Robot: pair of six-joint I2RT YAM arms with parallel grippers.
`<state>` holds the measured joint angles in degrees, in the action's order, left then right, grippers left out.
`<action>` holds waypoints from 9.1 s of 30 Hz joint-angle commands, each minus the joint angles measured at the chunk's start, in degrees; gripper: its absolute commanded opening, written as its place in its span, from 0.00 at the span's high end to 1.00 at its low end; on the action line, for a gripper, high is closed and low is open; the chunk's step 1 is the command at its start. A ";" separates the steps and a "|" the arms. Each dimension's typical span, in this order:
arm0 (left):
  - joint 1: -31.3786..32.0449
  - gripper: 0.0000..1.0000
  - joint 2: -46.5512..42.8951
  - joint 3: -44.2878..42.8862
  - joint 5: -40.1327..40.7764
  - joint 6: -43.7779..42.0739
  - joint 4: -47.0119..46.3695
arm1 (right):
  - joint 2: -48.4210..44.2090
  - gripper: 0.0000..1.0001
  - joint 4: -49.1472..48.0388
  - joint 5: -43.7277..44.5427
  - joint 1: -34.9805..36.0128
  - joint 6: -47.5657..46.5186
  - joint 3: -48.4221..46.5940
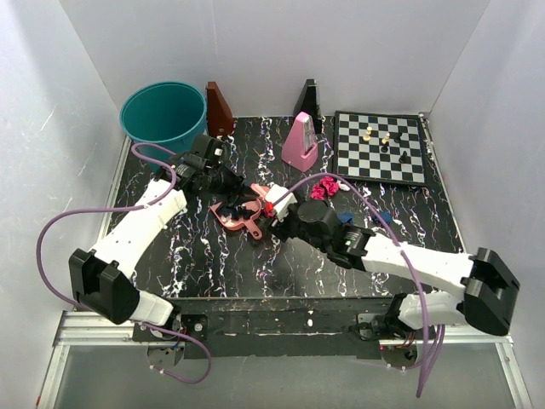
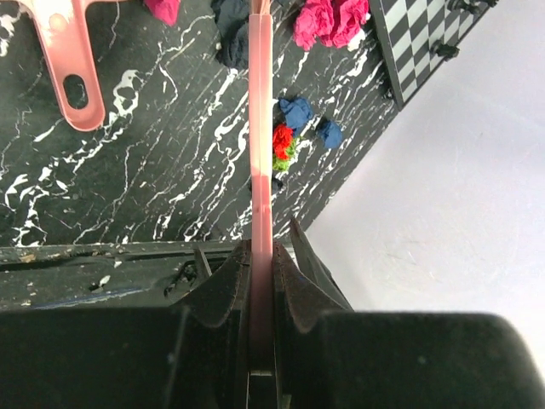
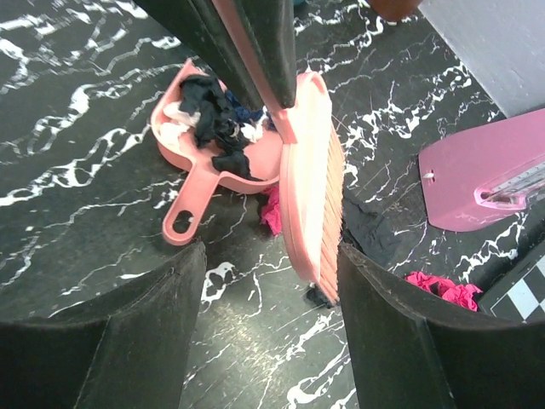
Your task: Sweep away the paper scraps from the table
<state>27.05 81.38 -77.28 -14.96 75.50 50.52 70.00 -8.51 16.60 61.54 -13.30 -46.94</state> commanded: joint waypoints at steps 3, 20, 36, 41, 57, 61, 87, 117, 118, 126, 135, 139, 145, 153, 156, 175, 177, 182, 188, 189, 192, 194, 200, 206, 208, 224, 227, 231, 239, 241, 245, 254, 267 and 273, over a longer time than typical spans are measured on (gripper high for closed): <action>-0.15 1.00 -3.86 1.25 -5.42 1.49 -0.51 | 6.11 0.35 -9.49 5.99 -0.01 -4.89 -3.60; -1.73 0.02 -6.76 0.65 -7.21 -5.52 -3.07 | 3.23 0.99 -6.96 0.72 -2.56 -0.51 -1.67; -3.58 0.02 -11.24 6.34 -23.28 -46.55 -27.66 | -15.95 0.99 3.39 -41.01 -25.04 24.79 2.14; -3.14 0.02 -18.09 16.44 -24.76 -59.84 -43.47 | -11.29 0.99 11.68 -56.47 -33.66 30.51 -7.11; -3.05 0.42 -4.39 6.17 -50.07 -64.17 -50.87 | -7.07 0.99 7.11 -76.37 -37.02 36.68 -14.32; -2.88 0.42 -5.00 7.13 -51.57 -63.81 -50.96 | -5.75 0.99 5.71 -75.05 -37.02 37.29 -15.02; -1.30 1.00 3.76 -15.50 -43.59 -107.44 2.49 | -2.58 0.16 22.46 -66.26 -37.02 24.65 -20.56; 3.27 1.00 6.42 -21.25 -36.10 -140.19 30.34 | 13.06 0.59 54.56 -61.60 -24.63 1.35 -42.88; 3.27 1.00 6.42 -21.25 -35.93 -139.93 29.99 | 13.32 0.62 55.35 -61.43 -24.28 0.91 -43.23; 3.63 1.00 6.68 -21.34 -36.46 -139.93 30.25 | 14.20 0.71 56.67 -60.46 -22.78 0.03 -43.85; 3.89 1.00 6.33 -20.73 -35.32 -138.27 28.68 | 14.91 0.99 57.21 -60.29 -22.08 0.02 -44.82; 3.80 0.43 2.83 -17.04 -29.10 -123.55 14.39 | 12.72 0.99 55.01 -53.54 -22.25 4.85 -42.11; 2.83 0.02 -4.30 -10.45 -8.29 -89.80 -4.54 | 3.67 0.99 46.41 -41.84 -24.44 18.03 -23.41; 2.40 0.02 -10.79 -3.44 21.99 -53.83 -2.43 | -8.47 0.99 47.53 -29.35 -31.04 24.28 -16.78; 1.35 0.02 -17.12 7.81 22.53 -44.24 -9.01 | -9.26 0.99 48.94 -26.28 -31.57 25.16 -17.40; 11.35 0.08 8.59 -1.11 29.82 1.30 12.40 | -14.45 0.99 45.87 -17.65 -32.09 27.71 -15.20; 12.06 0.11 12.37 -3.31 29.20 1.66 12.93 | -14.89 0.99 45.78 -17.92 -32.09 27.54 -15.20; 13.47 0.14 18.01 -4.99 30.77 3.15 13.37 | -15.59 0.99 45.87 -18.18 -32.18 27.45 -15.29; 13.73 0.15 20.04 -3.15 32.01 4.91 13.11 | -16.12 0.99 45.52 -18.71 -32.27 27.45 -14.76; 13.73 0.16 20.30 -2.80 31.58 4.83 12.41 | -16.21 0.99 45.34 -18.71 -32.18 27.45 -14.76; 14.00 0.21 21.53 -2.09 31.31 3.68 10.21 | -16.21 0.99 44.90 -19.06 -32.27 27.36 -14.67; 14.00 0.23 22.23 -2.18 32.36 3.69 10.12 | -16.03 0.99 44.90 -19.32 -32.27 27.27 -14.94; 14.00 0.27 23.99 -1.12 32.63 3.25 8.37 | -15.86 0.99 44.81 -19.41 -32.27 27.10 -15.38; 14.26 0.29 24.87 -0.77 34.82 2.46 7.93 | -15.94 0.99 44.81 -19.32 -32.27 27.01 -15.29; 14.35 0.29 25.05 -0.25 35.35 2.45 7.58 | -15.94 0.99 44.90 -19.32 -32.27 27.10 -15.29; 28.75 0.24 22.59 1.51 62.49 15.62 12.14 | -16.12 0.99 44.81 -20.56 -32.27 26.92 -15.29; 29.38 0.24 22.94 1.95 64.09 17.22 12.32 | -16.30 0.99 44.72 -20.73 -32.27 26.84 -15.38; 29.55 0.29 23.56 1.60 65.58 18.01 12.49 | -16.38 0.99 44.81 -20.73 -32.27 26.84 -15.46; 29.38 0.38 25.75 0.64 66.73 18.01 12.32 | -17.17 0.99 45.07 -20.03 -32.18 26.75 -15.64; 29.38 0.38 26.63 -0.24 66.73 18.36 13.28 | -17.09 0.99 45.16 -19.94 -32.27 26.75 -15.64; 28.68 0.39 27.34 -0.33 66.03 18.45 12.94 | -17.00 0.99 45.16 -19.85 -32.27 26.75 -15.82; 26.92 0.52 27.07 2.13 64.27 14.67 7.49 | -16.30 0.99 45.08 -20.20 -32.27 26.57 -15.73; 26.39 0.72 28.22 2.39 64.18 15.55 7.92 | -17.17 0.99 44.90 -20.91 -32.18 26.66 -16.17; 26.39 0.81 25.41 3.00 64.09 17.31 11.79 | -17.00 0.99 44.64 -21.34 -32.27 27.01 -15.73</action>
<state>53.74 110.43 -75.26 47.05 91.33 59.31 54.04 38.92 -3.64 29.58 13.52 -62.00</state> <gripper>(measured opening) 0.292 0.135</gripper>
